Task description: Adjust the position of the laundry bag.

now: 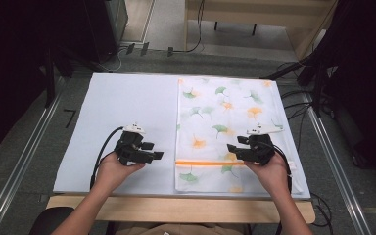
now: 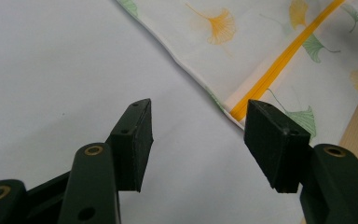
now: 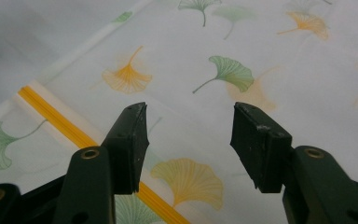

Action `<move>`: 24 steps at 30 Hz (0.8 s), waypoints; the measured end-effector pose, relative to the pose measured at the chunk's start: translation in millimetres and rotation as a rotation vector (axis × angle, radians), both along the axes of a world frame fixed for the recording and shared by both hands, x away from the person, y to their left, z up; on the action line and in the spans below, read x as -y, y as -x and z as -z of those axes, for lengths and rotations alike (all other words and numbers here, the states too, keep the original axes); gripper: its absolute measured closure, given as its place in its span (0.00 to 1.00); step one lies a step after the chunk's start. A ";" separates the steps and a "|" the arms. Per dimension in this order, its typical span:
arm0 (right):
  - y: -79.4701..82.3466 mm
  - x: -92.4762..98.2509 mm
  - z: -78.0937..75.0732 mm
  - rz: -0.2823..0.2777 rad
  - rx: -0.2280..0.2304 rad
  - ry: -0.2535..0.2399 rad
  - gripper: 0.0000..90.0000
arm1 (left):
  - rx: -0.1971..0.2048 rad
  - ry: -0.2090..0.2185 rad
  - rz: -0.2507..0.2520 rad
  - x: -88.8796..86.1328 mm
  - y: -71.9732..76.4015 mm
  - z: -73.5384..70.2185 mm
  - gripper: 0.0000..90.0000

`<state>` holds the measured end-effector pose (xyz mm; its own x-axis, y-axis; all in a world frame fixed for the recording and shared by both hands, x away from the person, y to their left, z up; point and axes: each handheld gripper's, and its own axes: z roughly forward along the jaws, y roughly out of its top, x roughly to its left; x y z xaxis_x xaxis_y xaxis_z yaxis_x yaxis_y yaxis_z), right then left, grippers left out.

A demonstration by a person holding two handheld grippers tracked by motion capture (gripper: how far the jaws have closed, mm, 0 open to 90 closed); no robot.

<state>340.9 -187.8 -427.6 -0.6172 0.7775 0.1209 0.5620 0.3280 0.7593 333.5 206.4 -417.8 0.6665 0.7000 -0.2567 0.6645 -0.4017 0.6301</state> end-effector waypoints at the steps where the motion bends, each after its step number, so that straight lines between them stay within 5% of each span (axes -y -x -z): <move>1: 0.4 -0.5 1.2 0.002 -0.007 0.008 0.52 | 0.001 0.001 0.002 0.1 -0.7 -0.1 0.47; 24: 6.0 11.0 6.1 0.034 -0.014 0.041 0.49 | -0.009 0.009 0.005 9.6 -7.9 4.5 0.45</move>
<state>335.0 -198.7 -433.6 -0.5891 0.8022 0.0969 0.5840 0.3398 0.7372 341.5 196.8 -422.4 0.6675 0.6944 -0.2687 0.6680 -0.3992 0.6280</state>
